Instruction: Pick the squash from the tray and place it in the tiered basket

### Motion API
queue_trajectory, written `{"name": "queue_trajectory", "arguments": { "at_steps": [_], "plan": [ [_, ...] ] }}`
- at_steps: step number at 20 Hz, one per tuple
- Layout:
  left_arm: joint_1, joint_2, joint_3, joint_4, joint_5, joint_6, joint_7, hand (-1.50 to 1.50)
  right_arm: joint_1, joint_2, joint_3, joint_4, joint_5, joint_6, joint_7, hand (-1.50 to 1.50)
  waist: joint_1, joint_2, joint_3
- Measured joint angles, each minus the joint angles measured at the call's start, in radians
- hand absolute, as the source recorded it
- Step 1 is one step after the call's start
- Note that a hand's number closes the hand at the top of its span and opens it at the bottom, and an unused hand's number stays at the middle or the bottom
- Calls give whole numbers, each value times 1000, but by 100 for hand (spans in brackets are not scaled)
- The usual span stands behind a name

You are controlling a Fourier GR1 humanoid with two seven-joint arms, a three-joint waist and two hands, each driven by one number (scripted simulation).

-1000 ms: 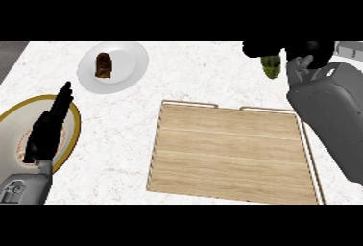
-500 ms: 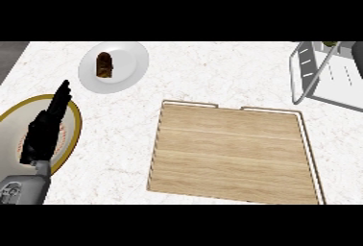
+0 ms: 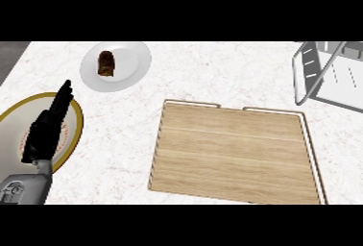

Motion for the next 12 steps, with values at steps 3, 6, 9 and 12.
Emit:
{"name": "queue_trajectory", "arguments": {
  "at_steps": [3, 6, 9, 12],
  "plan": [
    [-1, 8, 10, 1, 4, -10, -6, 0, -4, -39, 29, 88, 71, 1, -45, 150, 5, 2, 0],
    [-10, 4, 11, 6, 3, -13, 4, 0, -13, -77, 51, 170, 138, -4, -84, 150, 6, 3, 0],
    [-14, -6, 11, 25, -8, -7, -14, 0, -17, -105, 45, 259, 180, -30, -150, 150, 5, 4, 0],
    [-20, -7, 15, 20, -7, -17, -7, 0, -22, -127, 27, 342, 201, -46, -231, 150, 5, 3, 1]
  ]
}}
